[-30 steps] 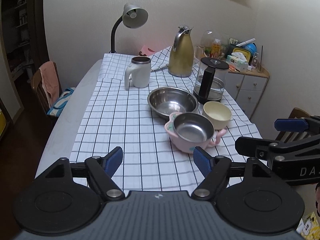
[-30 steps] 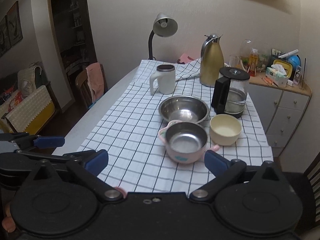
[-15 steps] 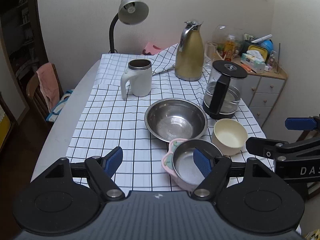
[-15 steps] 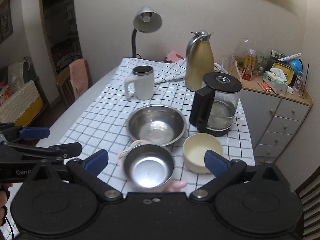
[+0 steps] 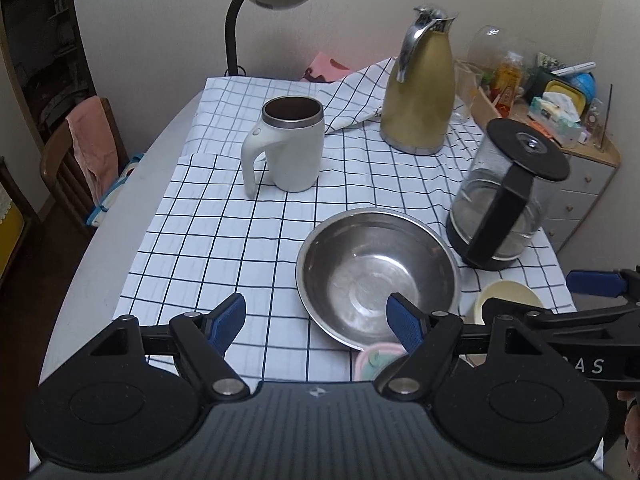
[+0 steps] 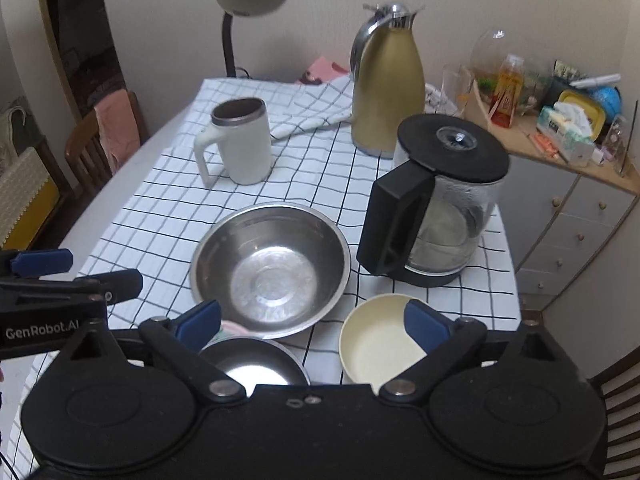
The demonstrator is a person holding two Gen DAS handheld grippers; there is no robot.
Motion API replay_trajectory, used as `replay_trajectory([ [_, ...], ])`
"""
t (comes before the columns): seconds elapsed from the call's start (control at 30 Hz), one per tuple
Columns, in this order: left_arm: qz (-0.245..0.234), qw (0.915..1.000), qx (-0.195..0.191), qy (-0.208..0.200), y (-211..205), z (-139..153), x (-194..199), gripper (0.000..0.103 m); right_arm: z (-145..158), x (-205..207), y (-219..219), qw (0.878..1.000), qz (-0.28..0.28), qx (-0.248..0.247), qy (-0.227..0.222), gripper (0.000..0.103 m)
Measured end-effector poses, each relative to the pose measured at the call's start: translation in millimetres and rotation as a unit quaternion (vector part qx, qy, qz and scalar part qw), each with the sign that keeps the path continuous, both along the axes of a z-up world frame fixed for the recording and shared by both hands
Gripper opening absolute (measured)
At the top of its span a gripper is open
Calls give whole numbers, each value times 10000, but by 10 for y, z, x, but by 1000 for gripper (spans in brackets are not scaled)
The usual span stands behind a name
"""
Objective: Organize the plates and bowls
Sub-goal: 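Reach both grippers to the large steel bowl rim and close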
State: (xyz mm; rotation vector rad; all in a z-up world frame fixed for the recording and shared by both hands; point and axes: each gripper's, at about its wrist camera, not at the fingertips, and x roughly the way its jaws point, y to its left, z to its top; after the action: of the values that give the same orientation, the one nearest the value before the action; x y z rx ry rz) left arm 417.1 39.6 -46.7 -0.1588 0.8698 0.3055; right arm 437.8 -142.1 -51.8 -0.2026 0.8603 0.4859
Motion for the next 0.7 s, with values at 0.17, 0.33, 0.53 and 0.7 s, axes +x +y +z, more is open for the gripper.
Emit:
replay_trajectory([
  [0.17,149,9997,40,162,161,-206,286,77,-206,329,130,9993,-143,17,343,85],
  [0.33,271,9991,-73,320,322,-432,511,77,-452,549,275,9981,-110,-141,594,80],
  [0.53,311,9978,-328,488,475,-704,762,77,-660,726,390,9970,-154,-291,697,76],
  [0.7,329,9961,-493,652,540,-964,886,76,-797,768,470,9965,-87,-397,734,74],
])
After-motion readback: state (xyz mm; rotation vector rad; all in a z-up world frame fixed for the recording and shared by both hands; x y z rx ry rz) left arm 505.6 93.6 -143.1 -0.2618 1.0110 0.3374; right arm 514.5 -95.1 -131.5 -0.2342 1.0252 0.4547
